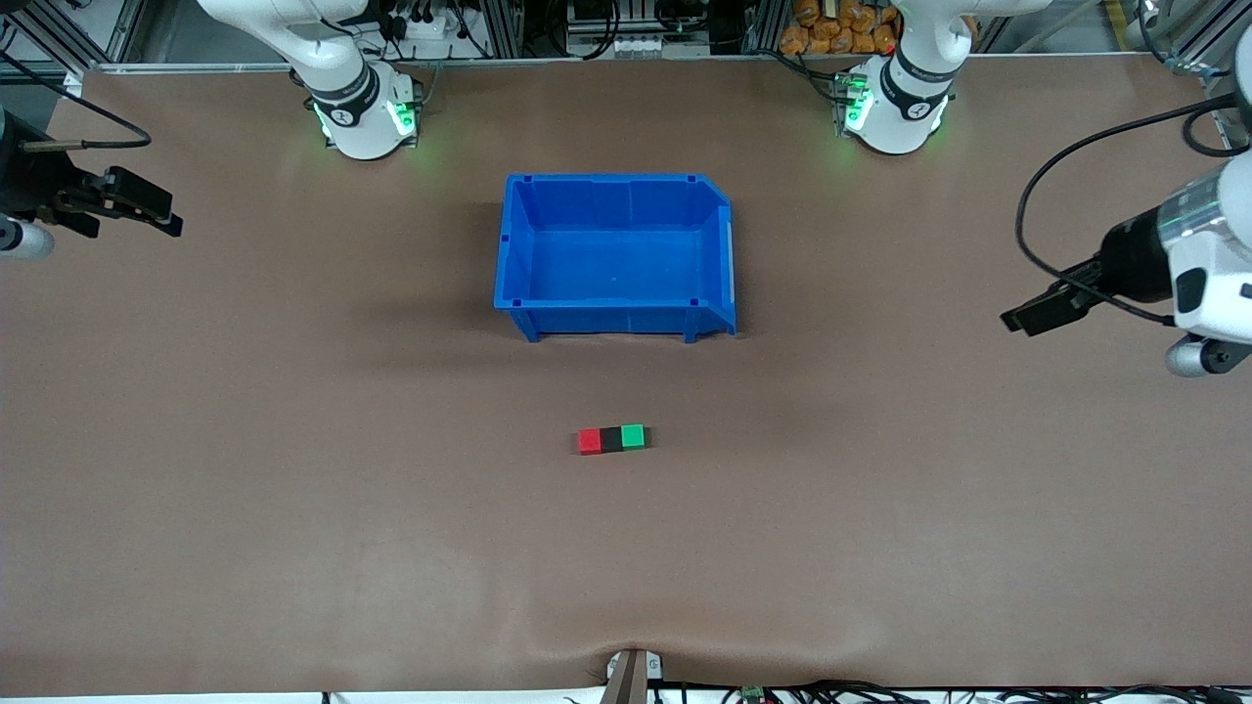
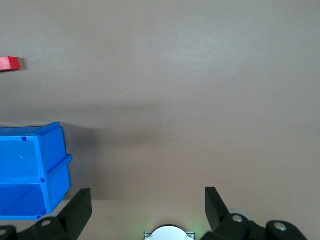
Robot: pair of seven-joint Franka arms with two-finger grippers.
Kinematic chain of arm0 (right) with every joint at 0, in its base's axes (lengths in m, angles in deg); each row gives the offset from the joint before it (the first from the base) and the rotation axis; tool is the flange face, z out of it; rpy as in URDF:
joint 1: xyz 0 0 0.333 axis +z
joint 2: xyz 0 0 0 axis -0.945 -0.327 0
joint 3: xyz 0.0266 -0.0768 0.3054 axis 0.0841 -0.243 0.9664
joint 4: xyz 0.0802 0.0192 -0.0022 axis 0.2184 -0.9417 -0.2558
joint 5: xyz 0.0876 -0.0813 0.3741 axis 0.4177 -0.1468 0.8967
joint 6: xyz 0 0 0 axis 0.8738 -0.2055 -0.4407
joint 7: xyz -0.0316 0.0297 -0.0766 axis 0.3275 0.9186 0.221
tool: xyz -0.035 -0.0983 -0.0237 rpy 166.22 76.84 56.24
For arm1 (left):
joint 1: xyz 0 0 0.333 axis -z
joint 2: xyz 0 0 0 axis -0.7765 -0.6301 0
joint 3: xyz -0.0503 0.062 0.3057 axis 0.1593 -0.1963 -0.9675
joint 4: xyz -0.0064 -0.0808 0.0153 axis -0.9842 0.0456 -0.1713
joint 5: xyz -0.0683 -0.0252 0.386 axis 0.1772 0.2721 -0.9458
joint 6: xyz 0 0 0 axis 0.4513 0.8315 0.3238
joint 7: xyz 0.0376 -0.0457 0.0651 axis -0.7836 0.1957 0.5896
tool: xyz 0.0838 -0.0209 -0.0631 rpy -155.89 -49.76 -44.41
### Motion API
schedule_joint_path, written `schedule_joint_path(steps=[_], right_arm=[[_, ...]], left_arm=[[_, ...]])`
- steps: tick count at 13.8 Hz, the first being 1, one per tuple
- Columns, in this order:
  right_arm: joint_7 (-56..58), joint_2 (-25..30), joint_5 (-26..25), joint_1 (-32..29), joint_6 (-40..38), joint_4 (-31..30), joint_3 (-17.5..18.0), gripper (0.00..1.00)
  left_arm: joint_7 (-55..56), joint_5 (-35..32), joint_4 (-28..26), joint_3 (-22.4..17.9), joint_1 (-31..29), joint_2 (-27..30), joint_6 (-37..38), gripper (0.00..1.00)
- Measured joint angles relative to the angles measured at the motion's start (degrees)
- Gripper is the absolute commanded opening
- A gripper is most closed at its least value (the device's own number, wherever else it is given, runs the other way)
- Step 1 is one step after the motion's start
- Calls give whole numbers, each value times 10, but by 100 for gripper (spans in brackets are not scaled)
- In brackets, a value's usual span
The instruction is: Attach green and red cubes to black cube
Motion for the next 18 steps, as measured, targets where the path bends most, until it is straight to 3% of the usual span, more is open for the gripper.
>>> schedule_joint_path(steps=[4, 9, 18], right_arm=[[-2, 0, 1, 0, -1, 5, 0, 100], [-6, 0, 23, 0, -12, 9, -1, 100], [-7, 0, 25, -4, -12, 10, -6, 100]], left_arm=[[-104, 0, -17, 0, -31, 27, 25, 100], [-219, -9, -97, 0, -57, 106, 35, 100], [-244, -43, -240, 5, -27, 231, 6, 100]])
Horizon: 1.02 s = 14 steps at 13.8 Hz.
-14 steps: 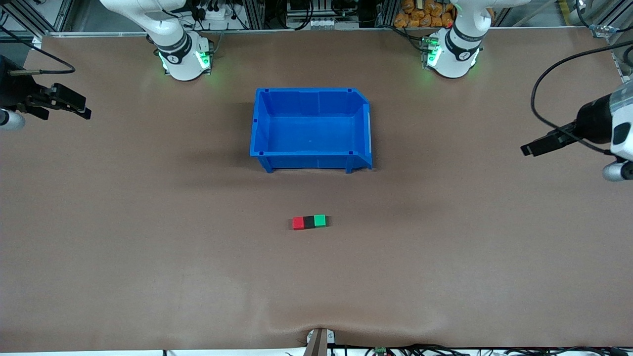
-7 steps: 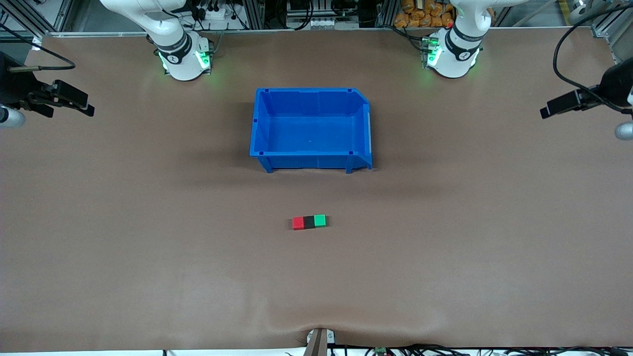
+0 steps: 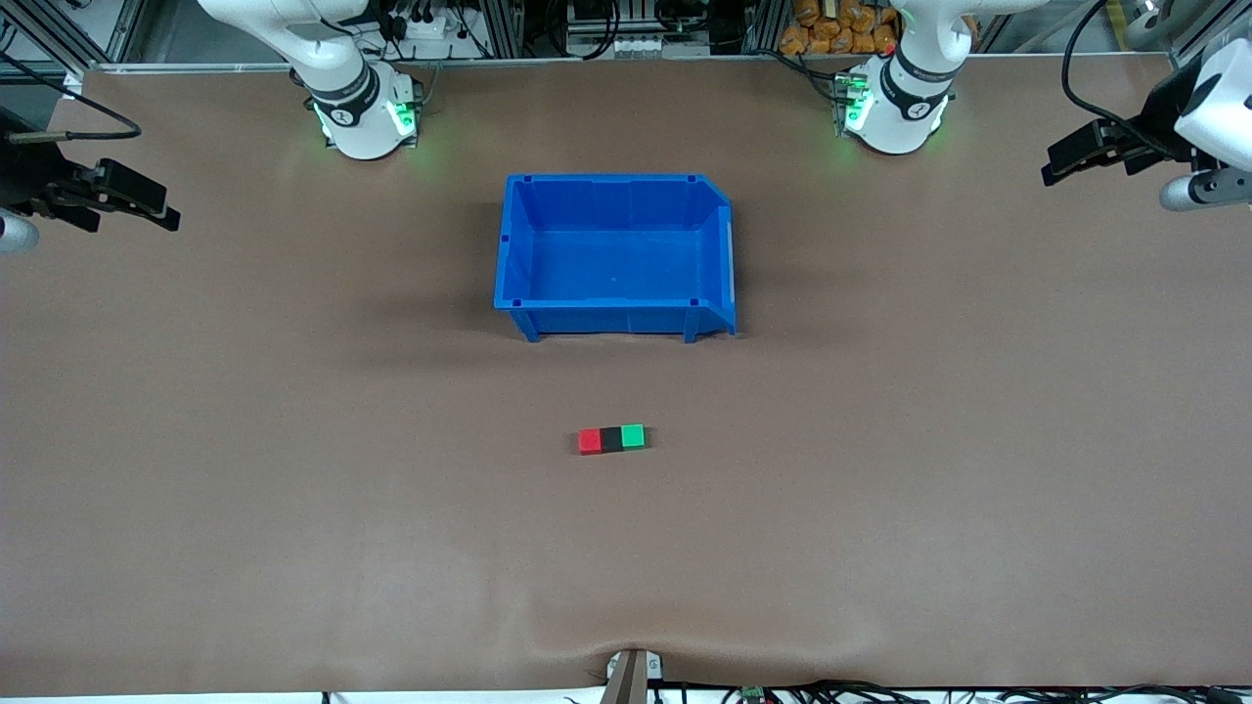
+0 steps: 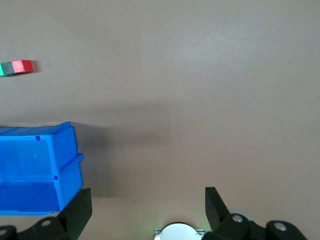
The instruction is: Attach green and red cubes to black cube
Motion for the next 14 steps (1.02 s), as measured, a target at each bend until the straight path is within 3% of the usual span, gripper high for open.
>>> schedule_joint_path(steps=[14], right_arm=[[-1, 0, 1, -1, 0, 0, -2, 100]], left_arm=[[-2, -39, 4, 1, -1, -2, -56, 100]])
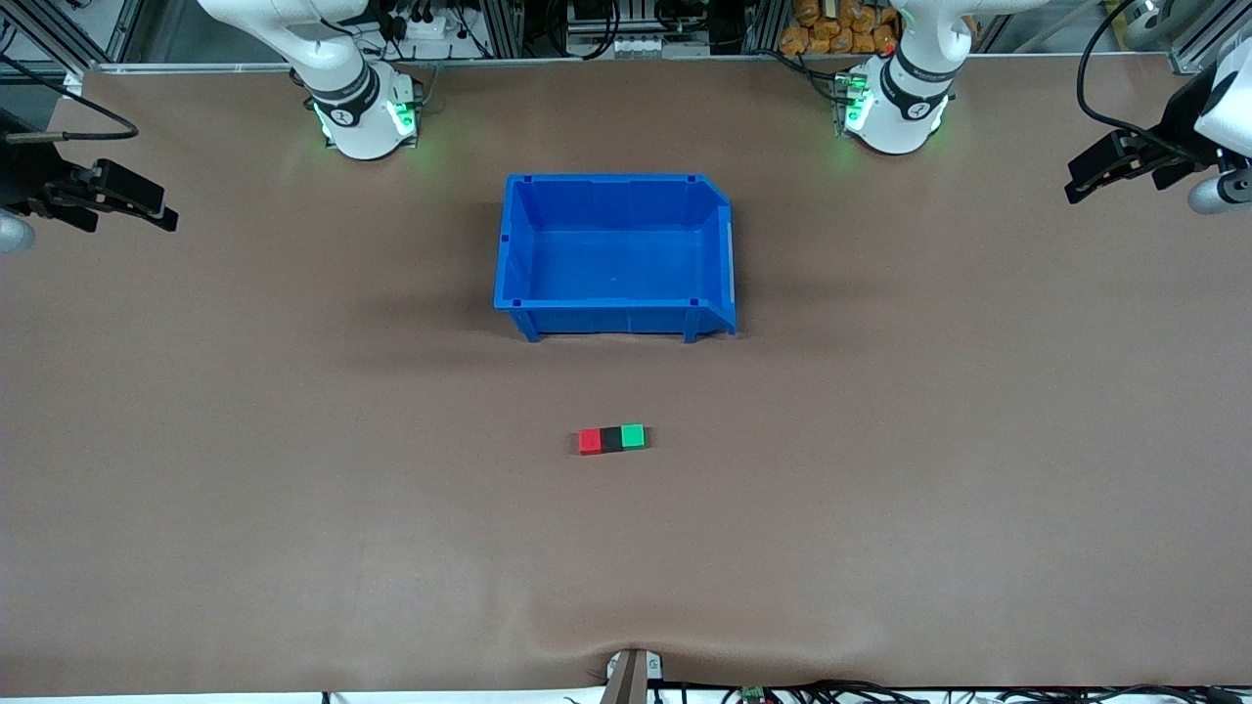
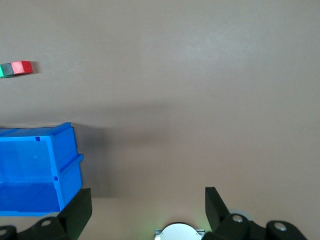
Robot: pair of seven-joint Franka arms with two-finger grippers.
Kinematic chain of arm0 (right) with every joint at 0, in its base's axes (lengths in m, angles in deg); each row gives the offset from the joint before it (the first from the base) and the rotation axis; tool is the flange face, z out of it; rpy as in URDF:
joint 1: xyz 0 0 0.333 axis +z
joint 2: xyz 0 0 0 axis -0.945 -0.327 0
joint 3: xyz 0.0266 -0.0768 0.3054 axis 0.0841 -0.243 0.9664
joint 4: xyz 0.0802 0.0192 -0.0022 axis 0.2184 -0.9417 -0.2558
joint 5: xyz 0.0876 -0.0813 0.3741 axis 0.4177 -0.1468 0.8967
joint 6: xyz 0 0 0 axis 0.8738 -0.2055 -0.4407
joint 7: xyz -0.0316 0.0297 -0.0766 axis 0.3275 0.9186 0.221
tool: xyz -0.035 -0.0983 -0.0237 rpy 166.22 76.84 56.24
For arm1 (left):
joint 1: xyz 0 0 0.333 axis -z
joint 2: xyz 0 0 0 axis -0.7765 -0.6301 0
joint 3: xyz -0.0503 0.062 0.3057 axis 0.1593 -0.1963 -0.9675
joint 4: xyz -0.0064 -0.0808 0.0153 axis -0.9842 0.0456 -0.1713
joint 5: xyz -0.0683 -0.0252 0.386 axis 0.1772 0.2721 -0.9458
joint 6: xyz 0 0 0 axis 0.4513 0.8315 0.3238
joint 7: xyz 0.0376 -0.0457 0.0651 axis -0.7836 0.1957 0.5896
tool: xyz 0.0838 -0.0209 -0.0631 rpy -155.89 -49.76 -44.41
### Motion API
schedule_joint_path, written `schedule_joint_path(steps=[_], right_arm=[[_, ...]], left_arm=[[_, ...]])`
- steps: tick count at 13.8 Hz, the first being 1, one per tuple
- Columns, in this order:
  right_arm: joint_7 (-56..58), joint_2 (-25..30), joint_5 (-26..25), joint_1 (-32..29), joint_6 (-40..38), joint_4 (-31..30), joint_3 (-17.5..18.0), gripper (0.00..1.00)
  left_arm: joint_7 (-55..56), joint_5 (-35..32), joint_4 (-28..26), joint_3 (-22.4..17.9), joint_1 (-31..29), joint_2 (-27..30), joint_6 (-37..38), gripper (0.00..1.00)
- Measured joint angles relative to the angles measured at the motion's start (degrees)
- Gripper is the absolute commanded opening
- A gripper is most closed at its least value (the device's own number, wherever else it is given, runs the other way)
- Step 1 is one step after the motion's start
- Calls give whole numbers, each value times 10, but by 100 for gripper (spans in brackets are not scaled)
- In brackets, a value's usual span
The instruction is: Attach green and red cubes to black cube
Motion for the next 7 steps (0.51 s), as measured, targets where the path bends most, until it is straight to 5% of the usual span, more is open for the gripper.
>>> schedule_joint_path(steps=[7], right_arm=[[0, 0, 0, 0, 0, 0, 0, 100]], left_arm=[[-1, 7, 11, 0, 0, -4, -1, 100]])
